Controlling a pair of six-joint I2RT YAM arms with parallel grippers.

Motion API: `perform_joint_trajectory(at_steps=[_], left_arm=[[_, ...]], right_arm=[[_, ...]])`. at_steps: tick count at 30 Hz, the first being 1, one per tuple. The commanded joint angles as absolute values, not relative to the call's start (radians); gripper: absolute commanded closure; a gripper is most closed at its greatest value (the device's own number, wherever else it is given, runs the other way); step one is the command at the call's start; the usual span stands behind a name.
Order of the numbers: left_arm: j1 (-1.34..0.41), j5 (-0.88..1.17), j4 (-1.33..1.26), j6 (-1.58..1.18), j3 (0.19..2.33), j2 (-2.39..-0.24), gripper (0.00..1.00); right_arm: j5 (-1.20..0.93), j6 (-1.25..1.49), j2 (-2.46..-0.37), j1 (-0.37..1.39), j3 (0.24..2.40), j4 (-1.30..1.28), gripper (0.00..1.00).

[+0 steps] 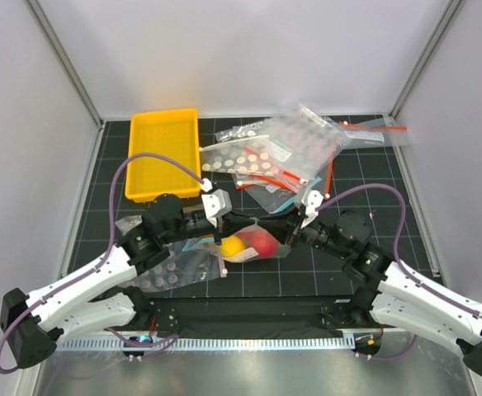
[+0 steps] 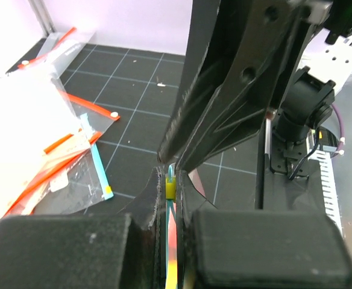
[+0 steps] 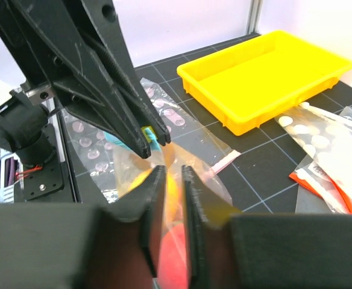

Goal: Place the food in the zip-top bag and seal the zipper
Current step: Zip the zipper food storage bag at the center of the board.

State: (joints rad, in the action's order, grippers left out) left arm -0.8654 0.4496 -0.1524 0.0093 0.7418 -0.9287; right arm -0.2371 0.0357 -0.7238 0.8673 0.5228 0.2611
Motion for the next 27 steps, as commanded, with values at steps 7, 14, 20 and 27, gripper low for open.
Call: perform_joint_trajectory(at_steps=[7,14,20,27], left_arm=[[-0.868,0.486,-0.127,0.009,0.749,-0.879,1.00],[-0.877,0.511,-0.123,0.006,0.756,-0.885,1.00],[-0.881,0.515,-0.114,0.006,0.765,-0.894,1.00],[-0.881,0.496,-0.107,0.015,0.768,-0.916,1.00]], right_arm=[[-0.275,0.009,-0.729,0.856,0.561,0.337,0.60],[-0.344,0.006,-0.768,0.856,0.580,0.328,0.60],[-0.376,0.008,-0.782,0.857,0.591,0.331,0.89],[-0.312,0.041,-0.726,0.856,0.557,0.386,0.99]])
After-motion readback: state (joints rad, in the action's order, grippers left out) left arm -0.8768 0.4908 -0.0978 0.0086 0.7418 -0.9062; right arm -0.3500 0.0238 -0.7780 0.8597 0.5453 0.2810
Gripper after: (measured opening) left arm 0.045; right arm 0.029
